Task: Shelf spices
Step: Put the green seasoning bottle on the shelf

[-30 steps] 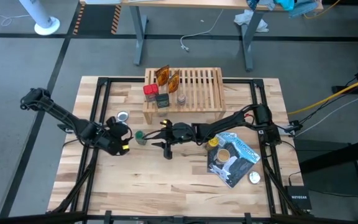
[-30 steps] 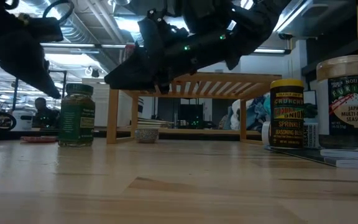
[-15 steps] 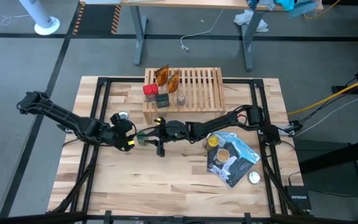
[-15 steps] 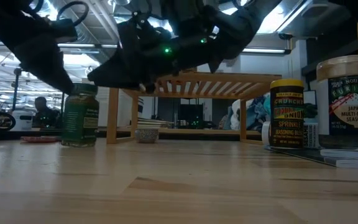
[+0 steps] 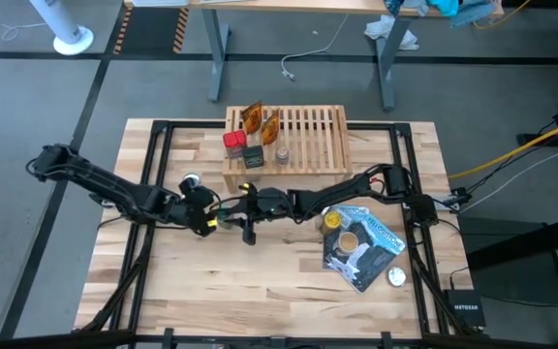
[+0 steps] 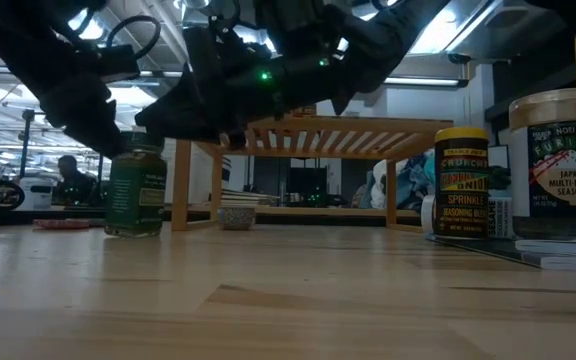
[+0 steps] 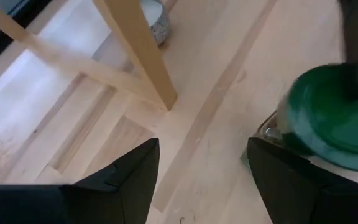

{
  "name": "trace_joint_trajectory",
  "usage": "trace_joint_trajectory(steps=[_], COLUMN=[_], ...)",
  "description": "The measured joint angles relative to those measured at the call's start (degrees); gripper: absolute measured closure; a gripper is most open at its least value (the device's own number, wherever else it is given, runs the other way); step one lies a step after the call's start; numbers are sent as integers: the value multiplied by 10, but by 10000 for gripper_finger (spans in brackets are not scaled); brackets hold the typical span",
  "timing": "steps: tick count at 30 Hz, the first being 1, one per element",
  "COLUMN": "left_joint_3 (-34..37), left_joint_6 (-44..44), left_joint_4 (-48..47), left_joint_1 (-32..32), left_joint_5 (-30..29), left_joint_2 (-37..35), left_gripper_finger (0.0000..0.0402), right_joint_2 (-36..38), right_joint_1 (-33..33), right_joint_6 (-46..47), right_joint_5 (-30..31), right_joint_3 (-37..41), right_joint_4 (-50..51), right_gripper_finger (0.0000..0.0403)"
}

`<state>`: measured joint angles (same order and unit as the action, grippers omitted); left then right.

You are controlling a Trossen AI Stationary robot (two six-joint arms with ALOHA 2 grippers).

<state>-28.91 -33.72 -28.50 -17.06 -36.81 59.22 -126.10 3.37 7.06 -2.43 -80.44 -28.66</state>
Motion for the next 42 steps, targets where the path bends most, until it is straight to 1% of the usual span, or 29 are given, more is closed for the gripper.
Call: trace_joint_trajectory(steps=[7, 13, 19, 24, 32, 36, 39, 42], left_joint_3=[0, 0, 0, 0, 0, 0, 0, 0], left_joint_6=[44, 73, 94, 99, 102, 86, 50, -2], left_joint_4=[54, 87, 80, 81, 80, 42, -24, -100], left_joint_1=[24, 42, 49, 49, 49, 49, 44, 35], left_joint_5=[4, 7, 6, 2, 2, 2, 2, 4], left_joint_2=[19, 22, 22, 22, 20, 20, 15, -1], left_gripper_finger=[164, 164, 164, 164, 164, 164, 164, 164], right_joint_2=[0, 0, -2, -3, -3, -2, -2, -2], right_joint_1=[19, 36, 43, 36, 33, 34, 34, 34], right_joint_6=[2, 2, 2, 2, 2, 2, 4, 5], right_joint_5=[-1, 12, 21, 39, 38, 28, 28, 28], right_joint_3=[0, 1, 2, 2, 2, 2, 2, 2], right_joint_4=[-1, -5, -1, -11, -10, 25, 65, 80], right_gripper_finger=[269, 269, 269, 269, 269, 269, 269, 269])
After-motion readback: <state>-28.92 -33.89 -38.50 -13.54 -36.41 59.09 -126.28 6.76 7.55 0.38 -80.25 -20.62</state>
